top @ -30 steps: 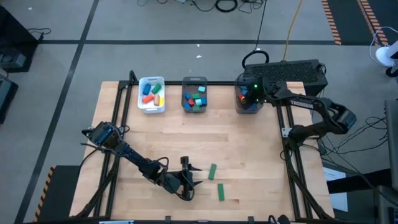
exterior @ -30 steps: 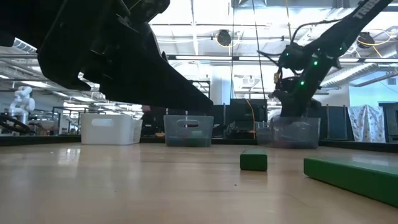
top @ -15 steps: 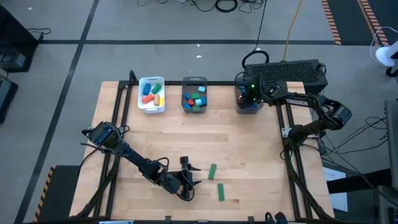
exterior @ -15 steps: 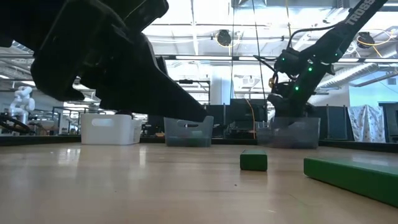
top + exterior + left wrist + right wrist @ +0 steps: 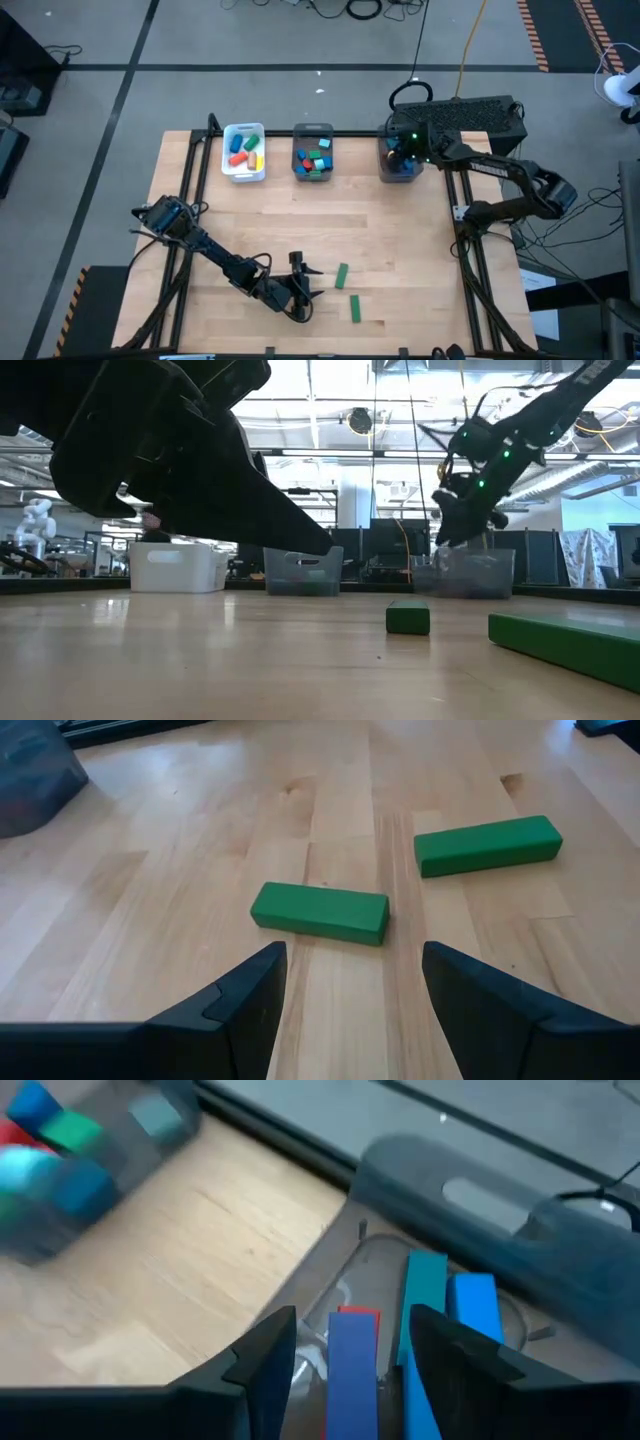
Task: Sort blocks by size
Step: Put the green rectangular block into the right black bin
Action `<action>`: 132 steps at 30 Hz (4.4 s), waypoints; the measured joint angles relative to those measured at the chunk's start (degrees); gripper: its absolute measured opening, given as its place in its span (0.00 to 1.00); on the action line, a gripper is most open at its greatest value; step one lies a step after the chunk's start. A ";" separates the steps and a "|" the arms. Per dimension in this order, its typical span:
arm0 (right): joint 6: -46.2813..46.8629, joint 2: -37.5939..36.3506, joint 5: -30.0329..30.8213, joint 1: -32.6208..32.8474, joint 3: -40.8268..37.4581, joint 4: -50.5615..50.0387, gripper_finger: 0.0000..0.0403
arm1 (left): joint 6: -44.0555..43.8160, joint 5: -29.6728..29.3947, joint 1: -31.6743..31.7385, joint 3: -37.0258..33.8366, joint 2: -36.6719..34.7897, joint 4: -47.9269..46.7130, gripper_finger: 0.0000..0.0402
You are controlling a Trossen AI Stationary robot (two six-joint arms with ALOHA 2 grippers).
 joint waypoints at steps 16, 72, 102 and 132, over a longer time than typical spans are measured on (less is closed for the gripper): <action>-0.01 -12.72 -5.09 11.57 0.04 -3.83 0.45 | -0.04 0.00 0.37 0.00 0.00 0.02 0.59; -19.85 24.80 -16.81 56.77 8.59 21.41 0.45 | -0.04 -0.02 1.51 0.00 0.00 -1.46 0.59; -32.79 35.73 -16.48 58.59 21.62 -0.76 0.45 | -0.16 -0.02 1.79 0.01 0.04 -2.41 0.59; -15.30 30.30 -11.34 53.21 27.19 -12.28 0.21 | -1.57 0.00 1.84 -0.02 0.04 -3.51 0.59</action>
